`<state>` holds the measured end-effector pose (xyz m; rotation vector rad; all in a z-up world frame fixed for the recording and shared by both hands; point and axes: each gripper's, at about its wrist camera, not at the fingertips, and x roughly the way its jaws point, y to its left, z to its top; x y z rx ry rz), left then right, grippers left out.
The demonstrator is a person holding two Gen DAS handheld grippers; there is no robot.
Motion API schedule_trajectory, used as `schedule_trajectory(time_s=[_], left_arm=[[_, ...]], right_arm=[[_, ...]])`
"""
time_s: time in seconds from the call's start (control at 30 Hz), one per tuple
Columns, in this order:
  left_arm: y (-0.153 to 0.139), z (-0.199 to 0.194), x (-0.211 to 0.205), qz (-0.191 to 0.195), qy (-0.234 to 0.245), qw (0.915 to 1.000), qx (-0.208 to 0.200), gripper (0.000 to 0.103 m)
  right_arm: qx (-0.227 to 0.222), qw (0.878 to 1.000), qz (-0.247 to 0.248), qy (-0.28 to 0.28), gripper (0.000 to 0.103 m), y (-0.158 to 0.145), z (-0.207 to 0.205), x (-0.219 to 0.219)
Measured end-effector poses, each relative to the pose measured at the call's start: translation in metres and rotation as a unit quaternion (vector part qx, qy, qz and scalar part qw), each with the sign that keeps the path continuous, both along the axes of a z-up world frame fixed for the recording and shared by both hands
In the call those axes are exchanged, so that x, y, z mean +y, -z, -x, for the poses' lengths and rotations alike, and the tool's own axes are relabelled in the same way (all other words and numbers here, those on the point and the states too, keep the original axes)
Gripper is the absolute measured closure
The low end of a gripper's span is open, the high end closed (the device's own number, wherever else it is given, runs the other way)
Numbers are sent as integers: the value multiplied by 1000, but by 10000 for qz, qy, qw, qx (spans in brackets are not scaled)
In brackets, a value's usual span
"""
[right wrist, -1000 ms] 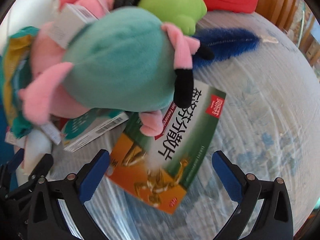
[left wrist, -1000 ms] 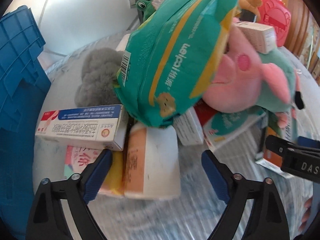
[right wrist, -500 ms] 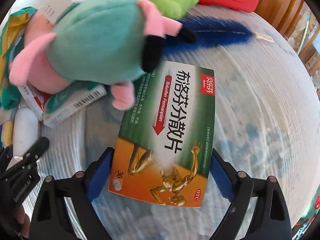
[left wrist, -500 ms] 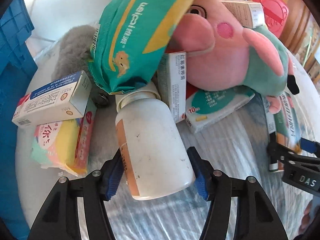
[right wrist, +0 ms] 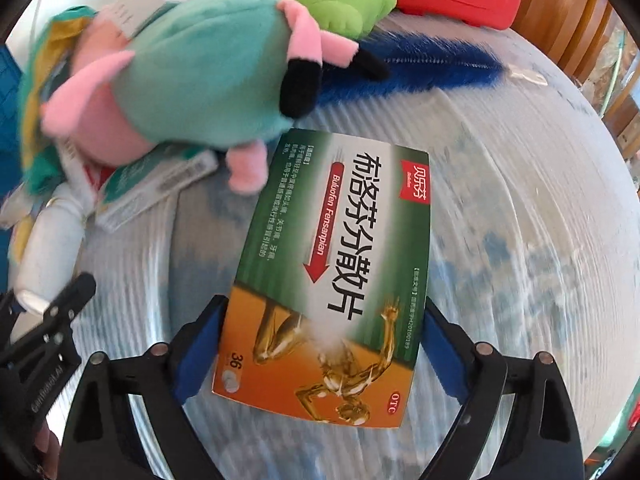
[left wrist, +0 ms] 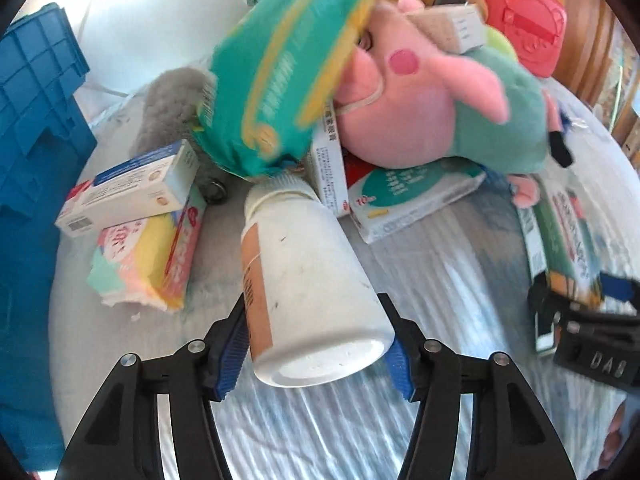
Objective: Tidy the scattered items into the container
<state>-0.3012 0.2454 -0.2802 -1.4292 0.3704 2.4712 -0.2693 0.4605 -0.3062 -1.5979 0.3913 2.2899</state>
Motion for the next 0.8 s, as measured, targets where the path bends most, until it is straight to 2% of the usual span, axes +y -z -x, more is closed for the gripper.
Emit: schedule_trajectory(time_s=[0.13, 0.33, 0.4, 0.47, 0.5, 0.53, 0.57, 0.67, 0.73, 0.77, 0.8], left_arm=[[-21, -28, -5, -97, 55, 9998, 158, 52], [-52, -63, -6, -156, 18, 9995, 275, 53], [-55, -41, -20, -198, 6, 9991, 375, 53], [-65, -45, -22, -225, -10, 9986, 476, 53], [-70, -47, -23, -236, -30, 9984, 515, 53], [-74, -48, -24, -255, -55, 9981, 549, 53], [-77, -49, -26, -278, -70, 9980, 572, 53], [-77, -53, -27, -262, -95, 9979, 579, 53], [-71, -54, -27, -224, -119, 9984, 511, 53], [-65, -54, -27, -207, -118, 9988, 432, 53], [-59, -54, -26, -193, -113, 9991, 361, 53]], right_arm=[[99, 9999, 48, -81, 12, -18, -25, -8], [275, 9992, 24, -273, 13, -49, -48, -17], [349, 9987, -7, -369, 13, -59, -49, -20], [438, 9980, -66, -460, 16, -70, -51, -21], [466, 9977, -103, -477, 54, -75, -51, -24], [510, 9975, -109, -480, 72, -77, -50, -27], [579, 9972, -15, -475, 79, -75, -48, -28], [521, 9975, -60, -467, 79, -76, -45, -19], [497, 9980, -33, -387, 68, -72, -50, -16], [486, 9980, -5, -399, 45, -69, -52, -15], [451, 9980, 9, -433, 16, -66, -54, -16]])
